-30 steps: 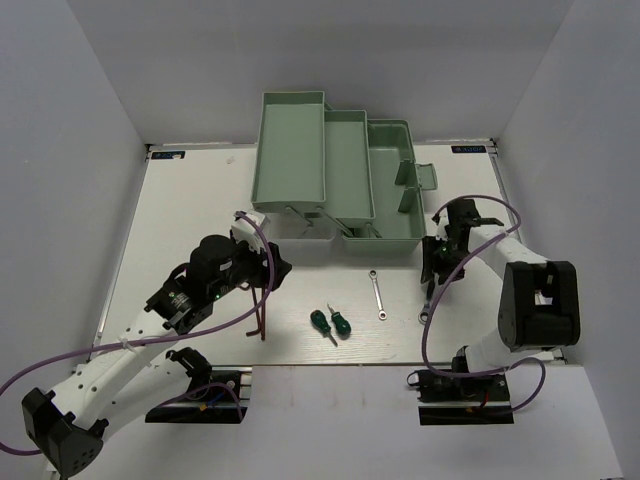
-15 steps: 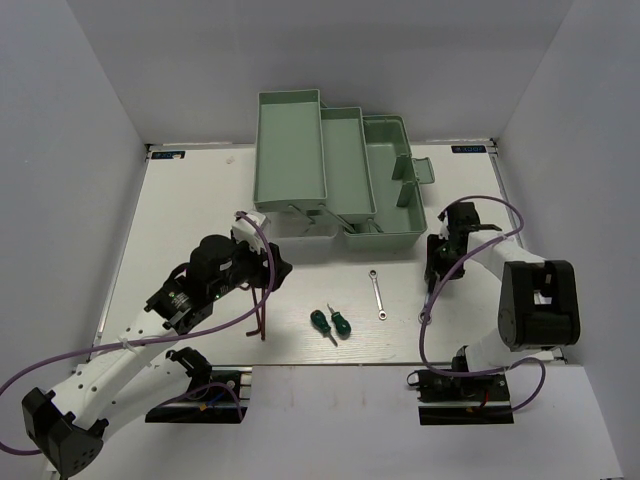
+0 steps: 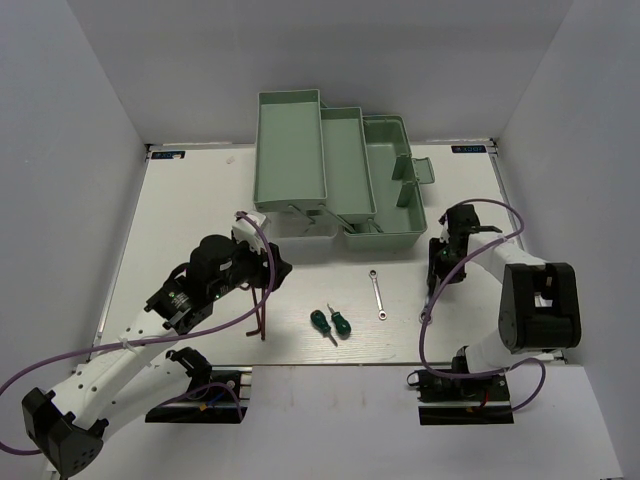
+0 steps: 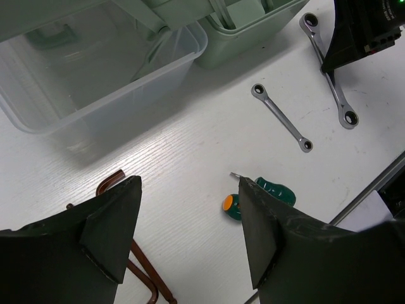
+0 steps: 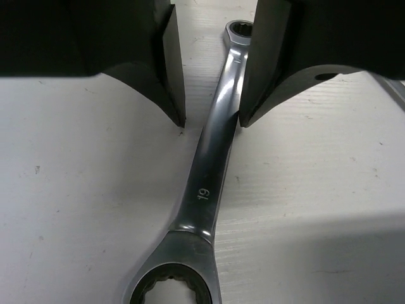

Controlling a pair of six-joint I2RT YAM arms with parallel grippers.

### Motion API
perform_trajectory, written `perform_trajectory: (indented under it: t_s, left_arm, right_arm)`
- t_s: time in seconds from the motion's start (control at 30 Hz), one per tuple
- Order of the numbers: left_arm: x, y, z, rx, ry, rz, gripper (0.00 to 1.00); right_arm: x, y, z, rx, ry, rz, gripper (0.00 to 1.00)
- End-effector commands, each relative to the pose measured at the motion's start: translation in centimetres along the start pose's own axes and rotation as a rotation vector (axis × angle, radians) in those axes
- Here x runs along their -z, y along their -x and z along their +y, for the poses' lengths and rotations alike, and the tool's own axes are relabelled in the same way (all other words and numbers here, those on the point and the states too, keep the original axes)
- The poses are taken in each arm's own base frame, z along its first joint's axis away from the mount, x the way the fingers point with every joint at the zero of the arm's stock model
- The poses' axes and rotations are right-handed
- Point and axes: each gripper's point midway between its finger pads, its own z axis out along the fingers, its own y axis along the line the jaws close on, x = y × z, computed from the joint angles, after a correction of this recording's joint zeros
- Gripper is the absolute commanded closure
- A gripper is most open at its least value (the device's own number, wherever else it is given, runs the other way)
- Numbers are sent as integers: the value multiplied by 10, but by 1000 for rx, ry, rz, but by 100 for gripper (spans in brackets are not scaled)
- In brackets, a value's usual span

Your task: Sort the tools into containers

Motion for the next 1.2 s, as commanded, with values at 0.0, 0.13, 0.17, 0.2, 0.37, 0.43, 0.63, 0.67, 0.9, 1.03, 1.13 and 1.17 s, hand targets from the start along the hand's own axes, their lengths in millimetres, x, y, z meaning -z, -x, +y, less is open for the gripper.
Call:
perform_trajectory:
  t_s: [0.0,0.13,0.17,0.2,0.37,0.43,0.63,0.67,0.9,1.03,1.13,1.17]
  left_arm:
    - [0,3,-2,-5,-16,-15,27]
    - [0,3,-2,-5,-16,-15,29]
    - [0,3,-2,-5,-16,-15,29]
    - [0,3,-2,-5,-16,-15,29]
    - [0,3,-2,-5,-16,-15,29]
    - [0,3,-2,-5,-16,-15,30]
    - [-1,3,-10,-16,-66,-14,56]
    - [-4,3,-12,-16,-75,-10,60]
    - [-16,-14,-28,-19,-181,64,71]
    - [-19,-15,-35,-23,-212,76,71]
    - [-22,-17,-42,-13,-250,88,69]
    - [-24,-20,-43,-11,-260,101,69]
  right_arm:
    - [-19,-29,-13,-8,-77,118,56]
    - [-20,-28,-23,28,-162,96,64]
    - [-20,-30,-23,36,-175,100,64]
    - [-19,-30,-26,39,-190,100,66]
    - [-19,-30,-40,43,-266,106,72]
    - [-20,-35,-42,43,-273,128,78]
    - [-13,-27,-36,22,-222,127,100]
    - [-4,-18,-31,19,-197,75,100]
    - [28,-5,-17,63,-94,-39,100]
    - [40,0,-14,80,-65,-80,100]
    - [57,11,-10,100,-48,-144,100]
    - [69,22,-2,111,-17,-193,100]
